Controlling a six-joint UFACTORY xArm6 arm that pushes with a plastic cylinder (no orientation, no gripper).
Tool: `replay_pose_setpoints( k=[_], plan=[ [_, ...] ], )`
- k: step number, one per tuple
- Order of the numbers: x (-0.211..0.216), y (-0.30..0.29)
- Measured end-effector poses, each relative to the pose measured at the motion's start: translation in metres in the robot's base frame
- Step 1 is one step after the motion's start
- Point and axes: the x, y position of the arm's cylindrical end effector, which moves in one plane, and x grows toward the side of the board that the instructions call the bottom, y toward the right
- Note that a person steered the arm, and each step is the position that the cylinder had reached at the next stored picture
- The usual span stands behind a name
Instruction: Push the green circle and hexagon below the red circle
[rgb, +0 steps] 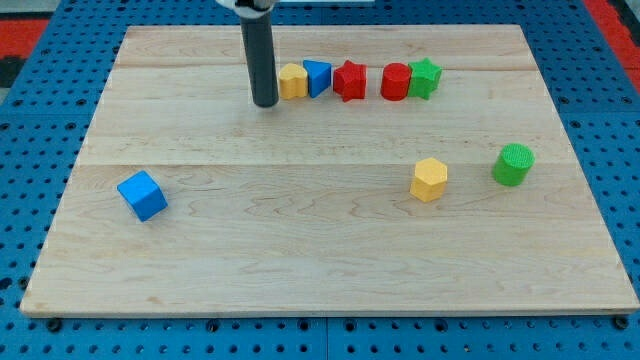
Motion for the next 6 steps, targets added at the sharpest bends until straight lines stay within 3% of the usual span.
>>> replay_pose_setpoints(
  k=[2, 4, 5, 6],
  plan=[
    [0.099, 0.124],
    [0.147, 0.184],
    [0.148, 0.223],
    [0.106, 0.191]
  ],
)
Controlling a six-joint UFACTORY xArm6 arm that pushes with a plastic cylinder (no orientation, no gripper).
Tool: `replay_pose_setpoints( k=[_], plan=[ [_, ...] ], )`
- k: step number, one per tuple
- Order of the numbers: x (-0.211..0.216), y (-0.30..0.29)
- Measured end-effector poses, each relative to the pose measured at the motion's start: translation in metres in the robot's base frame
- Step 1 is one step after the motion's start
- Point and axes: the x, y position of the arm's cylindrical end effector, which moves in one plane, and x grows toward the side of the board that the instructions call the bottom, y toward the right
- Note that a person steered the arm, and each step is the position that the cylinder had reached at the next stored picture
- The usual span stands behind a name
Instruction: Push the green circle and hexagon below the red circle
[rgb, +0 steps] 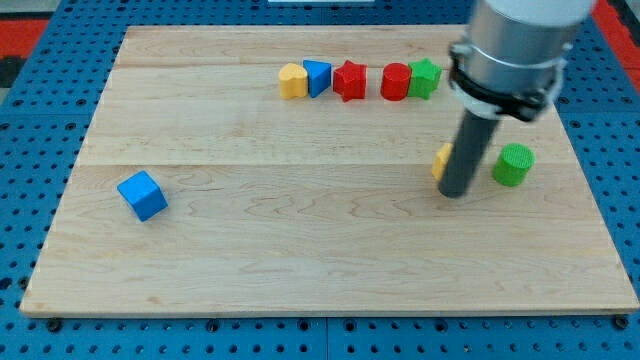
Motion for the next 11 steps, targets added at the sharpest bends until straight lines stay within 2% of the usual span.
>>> replay_pose_setpoints(
  k=[1, 2, 3, 4, 5, 6, 7, 8, 9, 10, 11],
  plan=[
    [-0.025, -0.057],
    [0.019, -0.052],
    [0.038, -0.004],
    [0.013, 0.017],
    [-0.028, -0.032],
    [-0.049, -0.090],
    [0.000, -0.092],
    [0.041, -0.056],
    [0.059, 0.012],
    [0.035, 0.101],
    [-0.012, 0.125]
  ],
)
